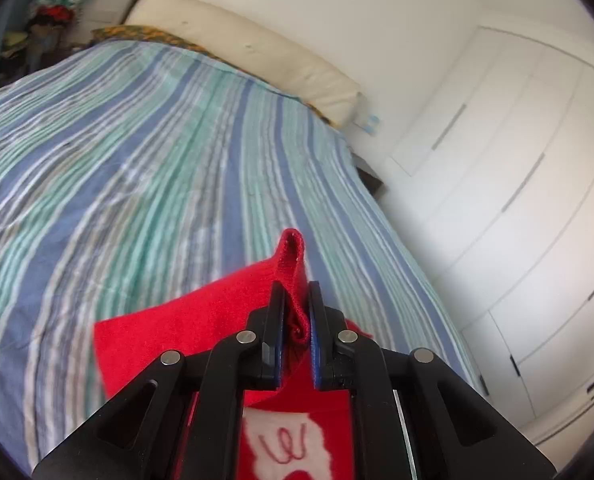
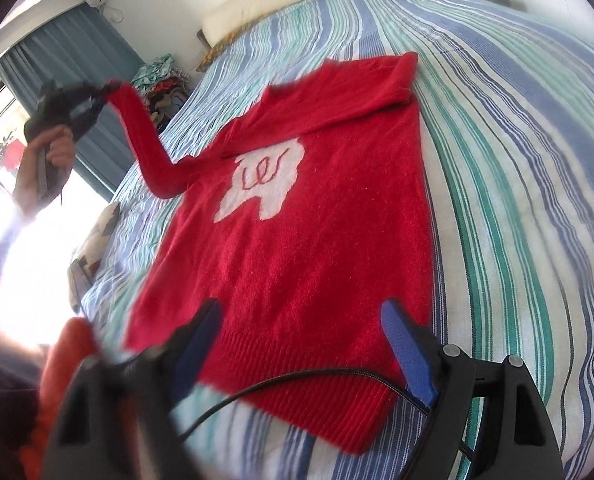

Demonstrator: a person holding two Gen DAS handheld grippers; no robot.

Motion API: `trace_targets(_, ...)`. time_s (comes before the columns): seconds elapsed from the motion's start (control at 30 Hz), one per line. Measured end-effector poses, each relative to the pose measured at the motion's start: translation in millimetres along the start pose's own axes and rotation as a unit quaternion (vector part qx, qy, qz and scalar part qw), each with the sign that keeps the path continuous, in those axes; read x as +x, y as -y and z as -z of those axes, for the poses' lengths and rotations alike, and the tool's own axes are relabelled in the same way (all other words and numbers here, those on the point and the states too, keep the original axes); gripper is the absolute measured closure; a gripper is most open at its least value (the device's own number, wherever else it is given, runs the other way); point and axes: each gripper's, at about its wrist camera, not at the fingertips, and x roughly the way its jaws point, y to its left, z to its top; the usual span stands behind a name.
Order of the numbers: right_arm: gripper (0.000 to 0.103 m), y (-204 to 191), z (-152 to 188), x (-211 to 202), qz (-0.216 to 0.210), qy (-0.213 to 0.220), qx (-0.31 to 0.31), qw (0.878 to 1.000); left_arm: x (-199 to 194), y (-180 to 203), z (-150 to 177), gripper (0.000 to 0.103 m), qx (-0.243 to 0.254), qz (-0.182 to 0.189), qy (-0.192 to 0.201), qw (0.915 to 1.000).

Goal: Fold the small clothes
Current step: 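Grasp the sweater side with the left tool and fold it over the body, then open the left tool to release the folded side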

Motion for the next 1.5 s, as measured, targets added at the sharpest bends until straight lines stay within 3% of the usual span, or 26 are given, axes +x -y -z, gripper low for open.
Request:
trace_targets(0.03, 0.022, 0, 0, -1, 0.001, 0.002, -0.002, 1.000, 16, 23, 5, 0.094, 0.022, 0.007, -0.009, 0.9997)
trace_targets(0.07, 0.022, -1, 0, -3, 0.002, 0.005, -0.005, 1.000, 34, 41, 11, 0.087, 0.042, 0.008, -0.020, 0.9989)
trace_targets(0.1, 0.022, -2, 0, -4, 0.002, 0.006, -0.008, 1.000, 53, 55, 21, 0.063, 0.056, 0.007, -0.036, 0.9977)
trace_targets(0.17, 0.022, -3, 0, -5, 0.003, 0.008, -0.012, 1.000, 84, 64, 41, 0.026, 0.053, -0.005, -0.073, 0.9959)
trace_targets(0.33, 0.022, 0, 0, -8, -0.002, 0.014, -0.009, 1.000, 94, 19, 92, 0.025, -0.015, -0.025, -0.117, 0.9926)
trace_targets(0.5, 0.022, 12, -3, -10, -0.015, 0.019, 0.015, 1.000, 52, -50, 125, 0.025, 0.002, -0.144, -0.122, 0.9820)
trace_targets(0.63, 0.022, 23, -6, -6, -0.023, 0.017, 0.044, 0.999, 31, -104, 132, 0.026, -0.043, -0.205, -0.111, 0.9714)
trace_targets(0.7, 0.022, 25, -7, -4, -0.022, 0.014, 0.050, 0.998, 26, -122, 130, 0.026, -0.090, -0.206, -0.095, 0.9698)
trace_targets(0.8, 0.022, 22, -6, -1, -0.010, 0.010, 0.043, 0.999, 40, -130, 128, 0.024, -0.132, -0.161, -0.093, 0.9735)
trace_targets(0.87, 0.022, 20, -4, 1, 0.000, 0.007, 0.036, 0.999, 66, -131, 132, 0.023, -0.126, -0.143, -0.135, 0.9722)
trace_targets(0.9, 0.022, 19, -4, 2, 0.004, 0.006, 0.033, 0.999, 79, -130, 137, 0.028, -0.106, -0.164, -0.160, 0.9677)
trace_targets(0.93, 0.022, 19, -4, 3, 0.006, 0.005, 0.033, 0.999, 88, -129, 143, 0.038, -0.070, -0.216, -0.178, 0.9575)
trace_targets(0.97, 0.022, 20, -3, 4, 0.008, 0.003, 0.033, 0.999, 93, -130, 150, 0.055, -0.039, -0.259, -0.188, 0.9466)
trace_targets(1.03, 0.022, 21, -4, 5, 0.010, 0.002, 0.036, 0.999, 88, -130, 155, 0.055, -0.034, -0.259, -0.172, 0.9496)
trace_targets(1.1, 0.022, 22, -4, 5, 0.011, 0.002, 0.038, 0.999, 84, -120, 157, 0.052, -0.015, -0.272, -0.173, 0.9466)
trace_targets(1.13, 0.022, 23, -3, 4, 0.011, 0.002, 0.038, 0.999, 83, -115, 158, 0.046, 0.001, -0.281, -0.177, 0.9431)
trace_targets(1.2, 0.022, 24, -4, 5, 0.011, 0.002, 0.039, 0.999, 74, -106, 161, 0.026, 0.023, -0.302, -0.179, 0.9362)
trace_targets(1.37, 0.022, 27, -5, -3, 0.013, 0.013, 0.039, 0.999, 24, -108, 182, 0.024, 0.007, -0.256, -0.190, 0.9478)
trace_targets(1.5, 0.022, 29, -11, -23, 0.035, 0.025, 0.023, 0.999, -32, -102, 218, 0.024, -0.018, -0.185, -0.217, 0.9582)
